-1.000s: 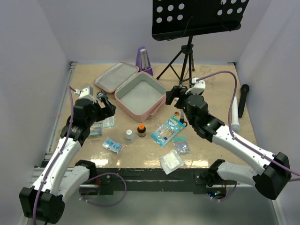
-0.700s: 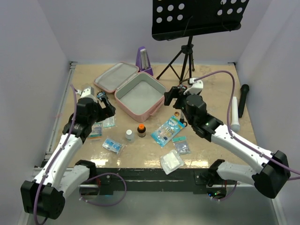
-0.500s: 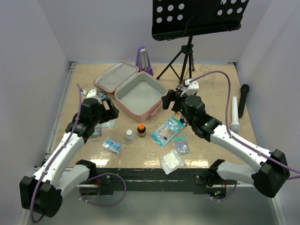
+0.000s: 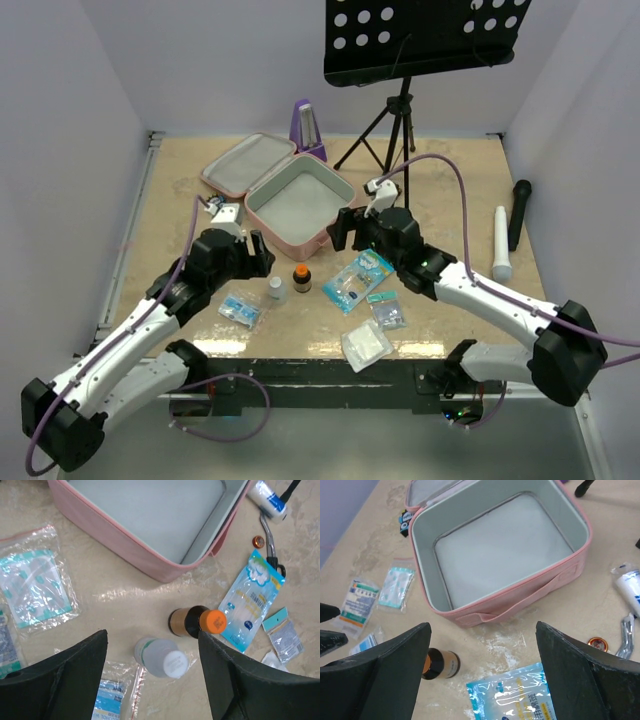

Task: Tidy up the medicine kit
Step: Pick up the pill bottle at the center of the board.

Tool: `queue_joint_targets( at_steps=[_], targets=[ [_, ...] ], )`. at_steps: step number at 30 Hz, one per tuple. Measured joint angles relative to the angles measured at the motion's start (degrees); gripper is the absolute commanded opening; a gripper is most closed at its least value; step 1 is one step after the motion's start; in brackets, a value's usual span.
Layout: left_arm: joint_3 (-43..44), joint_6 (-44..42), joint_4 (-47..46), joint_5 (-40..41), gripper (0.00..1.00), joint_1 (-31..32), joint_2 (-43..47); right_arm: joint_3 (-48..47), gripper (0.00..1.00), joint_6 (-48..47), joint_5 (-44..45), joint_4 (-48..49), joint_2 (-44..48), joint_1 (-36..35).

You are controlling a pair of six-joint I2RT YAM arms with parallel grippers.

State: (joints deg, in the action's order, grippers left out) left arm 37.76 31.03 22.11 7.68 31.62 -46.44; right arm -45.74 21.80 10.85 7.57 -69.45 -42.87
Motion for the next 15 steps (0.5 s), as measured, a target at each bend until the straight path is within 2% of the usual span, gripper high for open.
queue_joint_targets(
  at_steps=[5, 15],
  targets=[
    [-1.09, 1.88, 2.08, 1.60, 0.78, 3.56, 0.52, 0.22, 0.89, -0.11, -2.19, 0.35, -1.40, -1.95],
    [-2.05, 8.63, 3.30, 6.75, 0.75, 3.65, 3.32, 0.20, 0.84, -0.37, -4.11, 1.53, -6.29, -10.16]
  ],
)
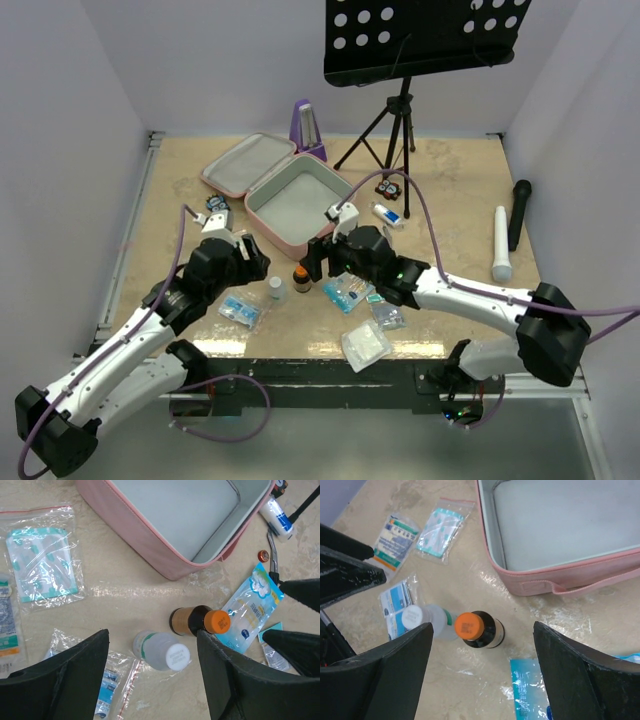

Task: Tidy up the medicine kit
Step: Pick up the pill bottle at the center of the board.

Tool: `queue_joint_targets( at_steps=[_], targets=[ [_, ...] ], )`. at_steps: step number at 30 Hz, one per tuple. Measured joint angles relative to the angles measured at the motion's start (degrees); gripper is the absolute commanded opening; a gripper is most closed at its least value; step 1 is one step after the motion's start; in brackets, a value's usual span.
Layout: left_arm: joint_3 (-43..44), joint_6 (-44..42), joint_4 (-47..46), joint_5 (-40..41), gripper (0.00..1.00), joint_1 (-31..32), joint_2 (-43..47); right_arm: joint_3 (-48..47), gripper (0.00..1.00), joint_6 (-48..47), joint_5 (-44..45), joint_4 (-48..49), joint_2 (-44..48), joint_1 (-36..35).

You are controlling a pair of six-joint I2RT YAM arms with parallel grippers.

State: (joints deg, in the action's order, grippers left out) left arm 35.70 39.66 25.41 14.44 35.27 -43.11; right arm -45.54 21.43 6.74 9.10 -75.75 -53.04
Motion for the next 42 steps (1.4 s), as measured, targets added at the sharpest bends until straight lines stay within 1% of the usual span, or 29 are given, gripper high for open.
queue_joint_targets(
  at_steps=[6, 14, 29, 32, 35, 36, 38, 42],
  targets=[
    [-0.02, 2.80, 2.12, 3.21, 0.75, 0.00, 0.92, 0.00, 0.80, 0.07, 1.25, 0.59, -4.61, -2.47],
    [-0.02, 4.50, 4.26, 6.32, 0.74, 0.00, 1.66, -0.22, 0.77, 0.20, 2.78, 1.29, -8.72, -3.28],
    [-0.04, 4.96, 4.37, 7.08, 0.72, 0.00, 0.37, -1.49, 0.60, -0.04, 2.49, 5.18, -13.57, -3.32],
    [-0.09, 4.96, 4.37, 7.13, 0.72, 0.00, 0.37, -1.49, 0.54, -0.02, 2.36, 5.44, -14.32, -3.32],
    [-0.59, 4.96, 4.33, 7.28, 0.72, 0.00, 0.37, -1.49, 0.41, 0.00, 2.19, 5.77, -14.75, -3.34],
    [-0.87, 4.96, 4.33, 7.30, 0.72, 0.00, 0.37, -1.49, 0.38, -0.04, 2.21, 5.79, -14.84, -3.39],
    [-1.18, 4.96, 4.44, 7.30, 0.71, 0.00, 0.35, -1.49, 0.30, -0.11, 2.54, 6.27, -14.88, -3.43],
    [-1.38, 4.94, 4.46, 7.54, 0.71, 0.00, 0.35, -1.53, 0.20, -0.11, 2.56, 6.84, -14.86, -3.43]
  ],
)
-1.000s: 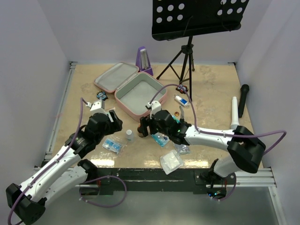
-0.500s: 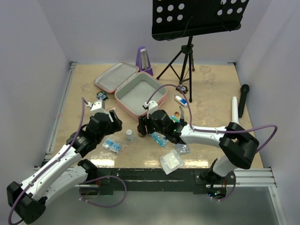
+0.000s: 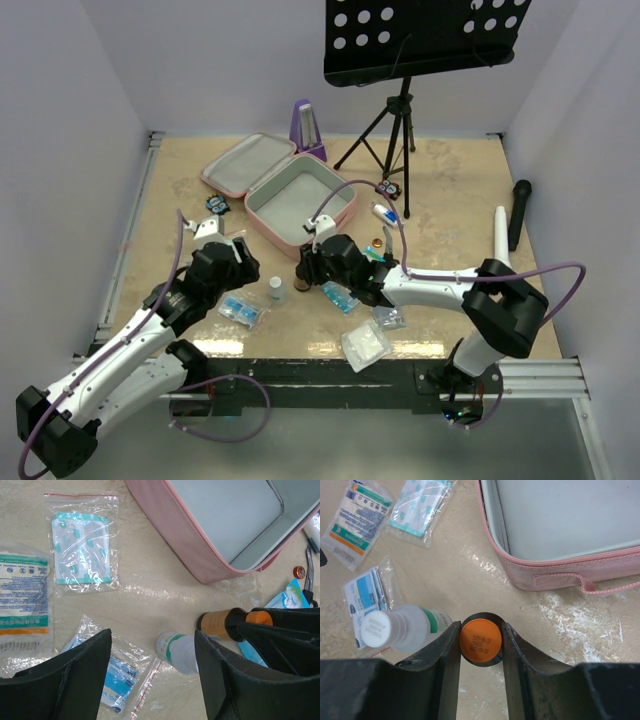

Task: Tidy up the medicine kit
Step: Pick up the pill bottle at the center of the board, then place the pill bottle in the medicine box.

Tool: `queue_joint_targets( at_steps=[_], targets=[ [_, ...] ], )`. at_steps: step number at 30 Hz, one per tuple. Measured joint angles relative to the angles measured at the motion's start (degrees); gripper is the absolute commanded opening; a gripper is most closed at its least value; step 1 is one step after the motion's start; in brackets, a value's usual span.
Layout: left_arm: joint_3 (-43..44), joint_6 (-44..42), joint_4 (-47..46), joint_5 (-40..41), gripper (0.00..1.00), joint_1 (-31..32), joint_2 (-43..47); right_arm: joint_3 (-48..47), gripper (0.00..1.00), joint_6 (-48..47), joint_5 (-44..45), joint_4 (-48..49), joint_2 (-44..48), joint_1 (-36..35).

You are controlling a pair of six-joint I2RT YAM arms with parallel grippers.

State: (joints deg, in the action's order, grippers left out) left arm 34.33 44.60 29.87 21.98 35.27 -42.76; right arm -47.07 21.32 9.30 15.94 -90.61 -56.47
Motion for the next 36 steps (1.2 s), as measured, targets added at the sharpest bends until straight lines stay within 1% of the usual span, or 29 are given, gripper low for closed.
queue_joint_targets(
  at_steps=[2, 6, 10, 12, 15, 17, 20, 24, 27, 30, 36],
  targets=[
    [-0.04, 0.00, 0.00, 0.24, 0.71, 0.00, 0.02, -0.02, 0.15, 0.00, -0.02, -0.11, 0.02, 0.00],
    [-0.07, -0.09, 0.00, 0.92, 0.71, 0.00, 0.02, -0.33, 0.01, -0.02, -0.09, -3.45, 1.70, 0.00],
    [0.11, -0.22, 0.04, 2.14, 0.71, 0.00, 0.02, -2.62, 0.00, -0.90, 0.24, -10.78, 7.10, 0.00],
    [0.59, -0.20, 0.04, 3.15, 0.71, 0.00, 0.04, -6.54, 0.00, -1.90, 1.27, -14.05, 9.53, 0.00],
    [1.03, -0.07, -0.26, 4.70, 0.71, 0.00, 0.55, -13.68, 0.00, -3.72, 3.96, -15.69, 9.94, 0.04],
    [1.03, 0.26, -0.44, 5.75, 0.71, 0.00, 1.31, -19.41, 0.00, -4.96, 6.36, -16.65, 8.07, 0.68],
    [1.55, 0.20, -0.66, 6.67, 0.71, 0.00, 1.14, -25.70, 0.00, -5.92, 8.37, -17.81, 2.67, 2.84],
    [3.56, -0.20, -0.70, 8.15, 0.71, 0.00, -0.68, -28.55, 0.00, -5.92, 8.87, -18.58, -5.79, 7.56],
    [4.33, -0.20, -0.76, 8.44, 0.71, 0.00, -0.90, -32.81, 0.00, -6.08, 9.68, -21.05, -13.46, 9.62],
    [4.46, -0.22, -0.85, 8.52, 0.72, 0.00, -0.15, -36.44, 0.00, -6.60, 9.53, -21.92, -19.06, 9.66],
    [4.46, -0.22, -0.87, 9.55, 0.72, 0.00, 3.23, -42.03, 0.00, -8.63, 9.33, -22.75, -23.26, 8.85]
  ],
)
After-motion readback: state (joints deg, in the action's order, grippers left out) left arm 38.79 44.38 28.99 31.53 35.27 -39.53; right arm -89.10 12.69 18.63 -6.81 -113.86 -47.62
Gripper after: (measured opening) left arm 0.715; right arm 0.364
